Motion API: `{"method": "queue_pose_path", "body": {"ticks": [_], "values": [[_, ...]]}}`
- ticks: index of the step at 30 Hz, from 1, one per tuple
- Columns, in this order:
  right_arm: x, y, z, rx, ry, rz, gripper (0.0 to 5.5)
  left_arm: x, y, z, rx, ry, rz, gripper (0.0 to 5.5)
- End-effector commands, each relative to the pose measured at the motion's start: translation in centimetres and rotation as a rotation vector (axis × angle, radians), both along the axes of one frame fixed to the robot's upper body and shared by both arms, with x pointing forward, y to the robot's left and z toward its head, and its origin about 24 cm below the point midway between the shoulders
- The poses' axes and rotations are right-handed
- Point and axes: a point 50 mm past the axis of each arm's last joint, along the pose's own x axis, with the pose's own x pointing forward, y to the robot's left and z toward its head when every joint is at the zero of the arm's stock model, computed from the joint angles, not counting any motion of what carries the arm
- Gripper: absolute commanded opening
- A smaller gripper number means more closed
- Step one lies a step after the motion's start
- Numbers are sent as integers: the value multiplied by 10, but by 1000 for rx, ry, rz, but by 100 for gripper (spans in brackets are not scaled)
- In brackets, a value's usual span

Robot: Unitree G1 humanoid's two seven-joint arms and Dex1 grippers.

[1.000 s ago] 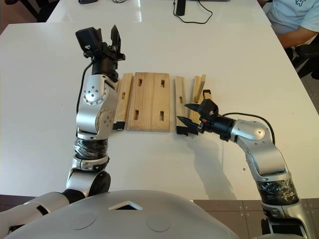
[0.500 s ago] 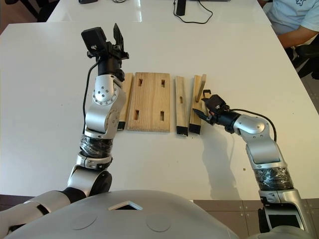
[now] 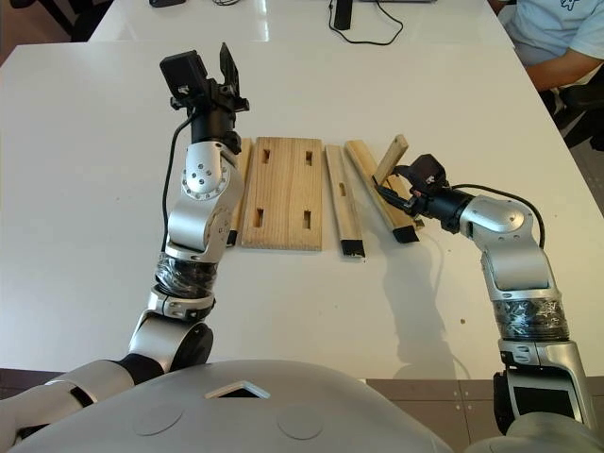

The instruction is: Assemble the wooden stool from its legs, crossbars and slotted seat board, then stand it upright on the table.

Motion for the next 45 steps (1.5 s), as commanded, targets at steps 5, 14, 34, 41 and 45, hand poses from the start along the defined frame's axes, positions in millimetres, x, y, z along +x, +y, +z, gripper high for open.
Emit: {"method": "queue_pose_path", "body": {"ticks": [5,14,34,41,45], "values": [[-21,6,-19,62,140,-173,259,-10,-11,-14,-82,62,-17,243],[-27,15,-28,57,170,-272,259,-10,-9,-13,-71,64,-15,243],[-34,34,-22,221,131,-394,207,-13,-5,-17,-142,72,-77,243],[0,27,11,672,95,-470,207,-6,24,17,-369,-23,-328,243],[17,33,21,859,77,-409,207,-4,44,48,-577,-75,-558,243]]}}
